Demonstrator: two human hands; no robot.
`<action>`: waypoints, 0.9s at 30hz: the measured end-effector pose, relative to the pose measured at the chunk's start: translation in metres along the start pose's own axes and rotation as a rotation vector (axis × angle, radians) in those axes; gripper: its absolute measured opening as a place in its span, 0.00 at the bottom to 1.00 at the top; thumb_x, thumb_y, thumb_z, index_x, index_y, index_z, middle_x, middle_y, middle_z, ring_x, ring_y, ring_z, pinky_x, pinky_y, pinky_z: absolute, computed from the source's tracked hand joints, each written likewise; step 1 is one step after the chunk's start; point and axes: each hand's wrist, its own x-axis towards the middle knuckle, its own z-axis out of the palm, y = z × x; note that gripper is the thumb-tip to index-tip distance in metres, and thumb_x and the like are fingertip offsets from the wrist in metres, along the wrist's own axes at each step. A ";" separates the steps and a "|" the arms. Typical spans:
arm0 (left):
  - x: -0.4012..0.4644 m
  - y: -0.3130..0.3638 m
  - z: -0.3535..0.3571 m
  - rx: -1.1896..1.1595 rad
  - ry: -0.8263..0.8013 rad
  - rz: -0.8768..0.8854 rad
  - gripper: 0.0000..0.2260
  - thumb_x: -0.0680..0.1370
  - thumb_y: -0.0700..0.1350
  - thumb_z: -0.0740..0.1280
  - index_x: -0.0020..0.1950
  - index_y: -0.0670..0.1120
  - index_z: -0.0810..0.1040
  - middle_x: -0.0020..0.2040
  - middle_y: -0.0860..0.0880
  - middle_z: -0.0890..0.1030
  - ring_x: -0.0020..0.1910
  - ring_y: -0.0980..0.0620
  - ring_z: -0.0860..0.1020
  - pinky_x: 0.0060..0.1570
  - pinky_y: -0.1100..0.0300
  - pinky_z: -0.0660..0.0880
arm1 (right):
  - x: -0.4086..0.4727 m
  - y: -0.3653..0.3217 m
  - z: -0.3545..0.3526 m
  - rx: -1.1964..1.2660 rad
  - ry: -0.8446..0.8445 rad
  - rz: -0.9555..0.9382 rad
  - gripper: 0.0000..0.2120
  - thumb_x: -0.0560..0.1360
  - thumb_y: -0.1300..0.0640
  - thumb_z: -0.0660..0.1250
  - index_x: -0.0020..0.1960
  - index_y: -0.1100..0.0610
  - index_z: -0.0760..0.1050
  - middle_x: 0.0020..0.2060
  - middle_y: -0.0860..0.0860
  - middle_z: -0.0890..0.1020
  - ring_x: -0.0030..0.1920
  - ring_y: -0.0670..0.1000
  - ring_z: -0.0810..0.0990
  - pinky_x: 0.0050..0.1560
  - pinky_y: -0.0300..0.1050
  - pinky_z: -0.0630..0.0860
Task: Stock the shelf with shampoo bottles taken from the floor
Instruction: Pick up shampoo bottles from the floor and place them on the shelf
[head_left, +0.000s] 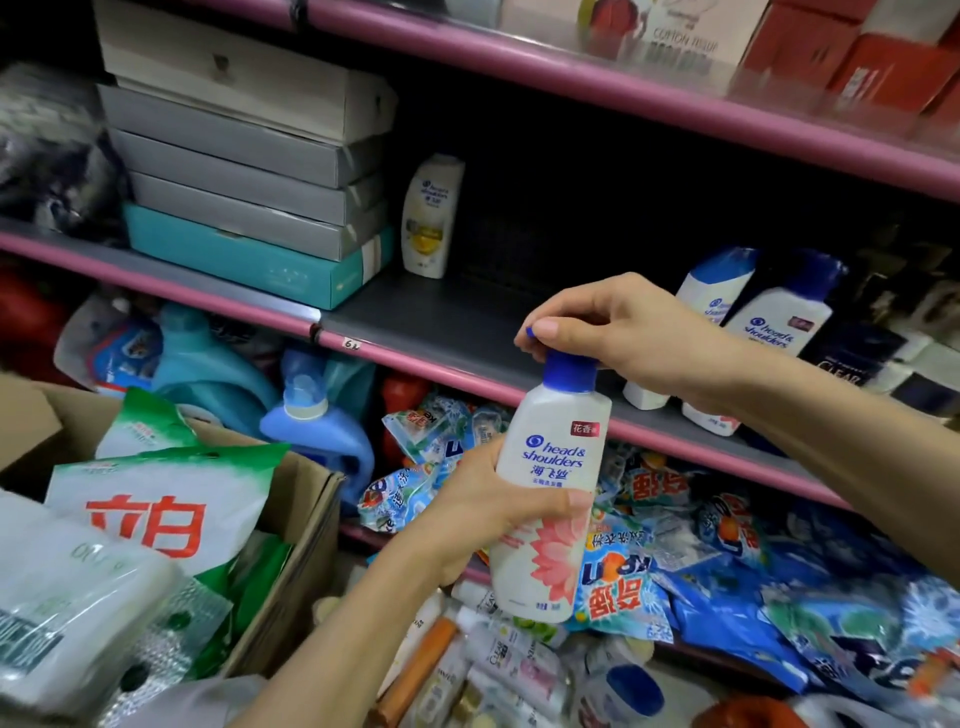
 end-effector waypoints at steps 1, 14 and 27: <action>-0.001 0.000 0.001 -0.006 -0.008 -0.005 0.16 0.65 0.44 0.78 0.51 0.50 0.81 0.49 0.49 0.85 0.48 0.50 0.83 0.52 0.53 0.79 | 0.000 -0.001 0.001 -0.005 0.016 -0.001 0.07 0.78 0.57 0.65 0.47 0.55 0.83 0.39 0.45 0.84 0.43 0.41 0.81 0.49 0.37 0.77; -0.002 0.001 0.009 0.008 0.040 0.001 0.19 0.63 0.47 0.79 0.52 0.50 0.80 0.47 0.51 0.85 0.46 0.51 0.84 0.49 0.53 0.80 | -0.007 -0.004 0.008 -0.039 0.152 0.025 0.07 0.76 0.55 0.68 0.47 0.57 0.83 0.41 0.52 0.85 0.47 0.52 0.83 0.55 0.51 0.79; -0.010 0.018 -0.007 -0.101 0.014 0.051 0.16 0.69 0.43 0.76 0.55 0.47 0.79 0.49 0.48 0.85 0.48 0.49 0.83 0.48 0.57 0.80 | -0.019 0.004 0.021 0.321 0.101 0.125 0.14 0.75 0.49 0.66 0.53 0.59 0.79 0.48 0.58 0.84 0.47 0.53 0.85 0.53 0.52 0.80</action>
